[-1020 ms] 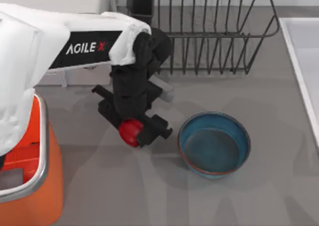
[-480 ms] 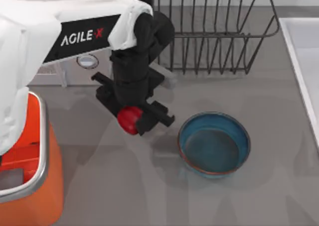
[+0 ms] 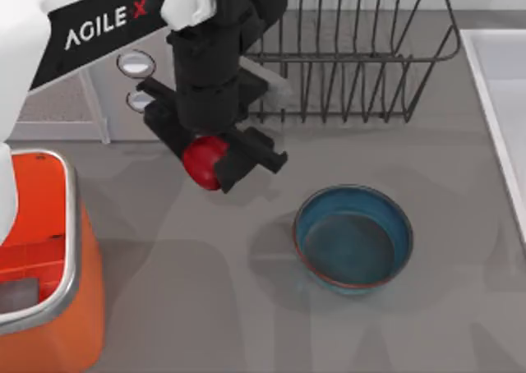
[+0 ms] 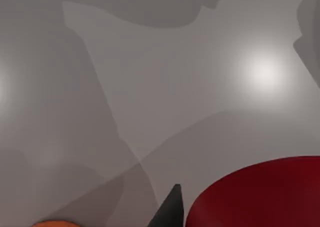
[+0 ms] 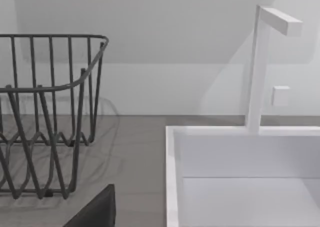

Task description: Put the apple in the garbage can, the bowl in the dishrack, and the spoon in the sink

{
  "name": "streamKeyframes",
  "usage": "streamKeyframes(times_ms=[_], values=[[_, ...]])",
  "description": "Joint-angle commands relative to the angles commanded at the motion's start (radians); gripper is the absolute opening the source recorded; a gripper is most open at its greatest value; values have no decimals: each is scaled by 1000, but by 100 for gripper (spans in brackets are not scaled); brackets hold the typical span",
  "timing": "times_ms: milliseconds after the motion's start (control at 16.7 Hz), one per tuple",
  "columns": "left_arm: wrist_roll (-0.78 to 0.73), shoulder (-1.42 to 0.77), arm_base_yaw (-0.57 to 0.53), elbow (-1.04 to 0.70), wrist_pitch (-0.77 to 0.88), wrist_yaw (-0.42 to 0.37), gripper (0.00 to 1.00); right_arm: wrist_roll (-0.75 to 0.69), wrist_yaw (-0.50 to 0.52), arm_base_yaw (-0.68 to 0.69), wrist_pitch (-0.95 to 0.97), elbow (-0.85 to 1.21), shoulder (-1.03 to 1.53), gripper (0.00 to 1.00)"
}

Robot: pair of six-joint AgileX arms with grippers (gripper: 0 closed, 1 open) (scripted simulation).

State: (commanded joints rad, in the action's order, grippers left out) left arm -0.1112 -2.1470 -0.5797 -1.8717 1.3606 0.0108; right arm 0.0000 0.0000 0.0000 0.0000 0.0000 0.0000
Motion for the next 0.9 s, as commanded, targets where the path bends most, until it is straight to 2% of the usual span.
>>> streamKeyframes(times_ms=[300,480,660,900], values=[[9,2,4,7,-3,1,0,0,0,0,0,0,0,100],[104,45,25,47,0,4,0,0,0,0,0,0,0,100],[292,122,67,116,4,10,0,0,0,0,0,0,0,100],[653,264,150,243,6,23,0,0,0,0,0,0,0,100]])
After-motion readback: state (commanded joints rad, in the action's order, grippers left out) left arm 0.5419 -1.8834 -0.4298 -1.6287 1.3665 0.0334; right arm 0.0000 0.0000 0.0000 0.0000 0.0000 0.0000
